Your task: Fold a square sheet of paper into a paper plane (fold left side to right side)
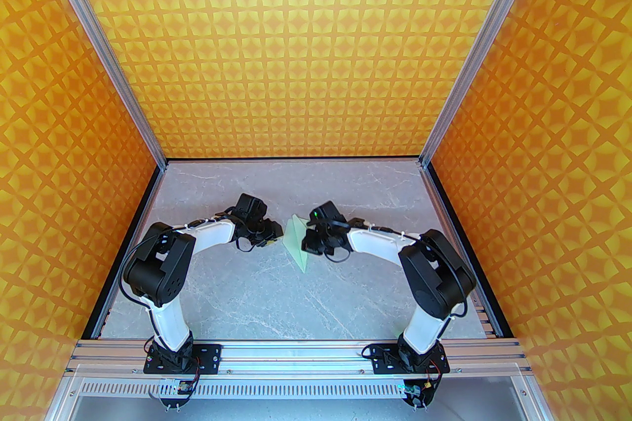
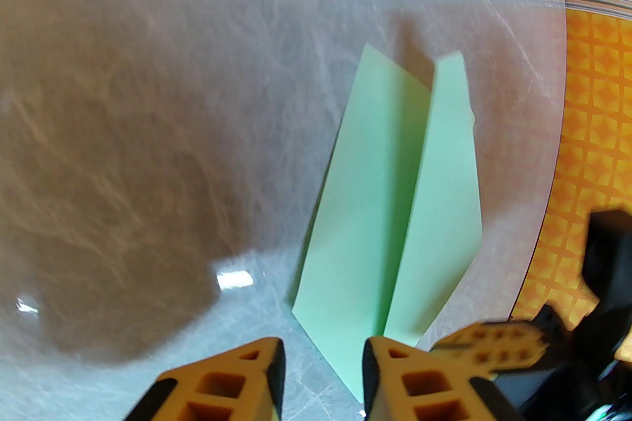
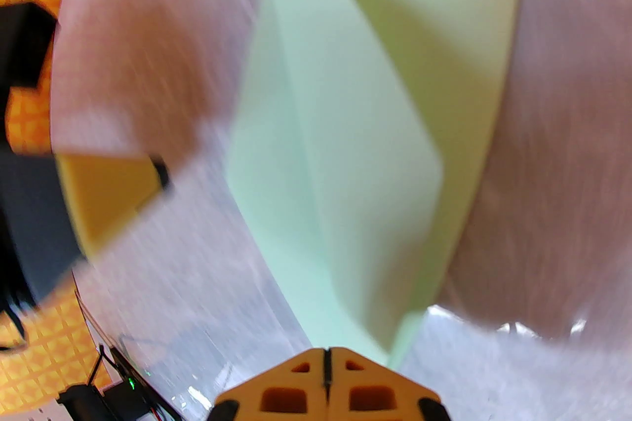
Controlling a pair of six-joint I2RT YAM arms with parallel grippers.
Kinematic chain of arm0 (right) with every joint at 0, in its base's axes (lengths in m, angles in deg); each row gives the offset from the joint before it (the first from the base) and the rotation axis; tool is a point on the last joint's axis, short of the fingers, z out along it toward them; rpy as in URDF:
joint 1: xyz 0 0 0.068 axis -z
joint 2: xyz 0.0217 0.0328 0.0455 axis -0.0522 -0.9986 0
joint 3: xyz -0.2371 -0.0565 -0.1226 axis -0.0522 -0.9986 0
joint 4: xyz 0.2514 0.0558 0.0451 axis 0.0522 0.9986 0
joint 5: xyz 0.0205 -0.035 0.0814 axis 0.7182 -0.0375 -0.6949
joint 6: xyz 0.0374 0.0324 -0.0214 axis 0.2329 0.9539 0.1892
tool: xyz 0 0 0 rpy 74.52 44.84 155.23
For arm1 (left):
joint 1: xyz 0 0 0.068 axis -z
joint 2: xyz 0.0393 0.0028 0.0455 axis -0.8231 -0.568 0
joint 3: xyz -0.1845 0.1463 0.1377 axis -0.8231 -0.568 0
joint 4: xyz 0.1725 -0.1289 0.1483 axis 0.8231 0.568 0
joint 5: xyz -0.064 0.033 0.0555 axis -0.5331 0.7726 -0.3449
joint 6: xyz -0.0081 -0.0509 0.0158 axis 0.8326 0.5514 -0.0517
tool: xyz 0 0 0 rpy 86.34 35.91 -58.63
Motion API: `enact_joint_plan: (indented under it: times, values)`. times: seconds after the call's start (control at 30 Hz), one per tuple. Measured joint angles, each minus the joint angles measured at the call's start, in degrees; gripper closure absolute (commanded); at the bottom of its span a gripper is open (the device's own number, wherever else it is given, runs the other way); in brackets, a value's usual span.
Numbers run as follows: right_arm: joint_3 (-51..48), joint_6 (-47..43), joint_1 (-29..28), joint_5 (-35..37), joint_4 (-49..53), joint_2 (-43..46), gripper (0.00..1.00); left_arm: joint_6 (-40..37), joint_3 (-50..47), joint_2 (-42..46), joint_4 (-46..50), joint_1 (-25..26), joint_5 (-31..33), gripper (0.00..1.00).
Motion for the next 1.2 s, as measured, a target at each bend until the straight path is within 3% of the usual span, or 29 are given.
enact_joint_plan:
  times: [0.4, 0.87, 1.2]
  values:
    - [3.93, -4.2, 1.66, 2.03, 3.87, -7.02, 0.97, 2.71, -0.37, 0.0, -0.52, 2.47, 1.79, 0.61]
    - [2.78, -4.44, 1.66, 2.32, 2.14, -6.88, 0.97, 2.69, 3.41, -3.67, 0.87, 5.6, 4.74, 0.61]
    - [1.68, -4.44, 1.88, 1.88, 0.61, -6.4, 0.98, 4.22, 1.46, -3.72, -6.69, 8.0, 3.87, 0.61]
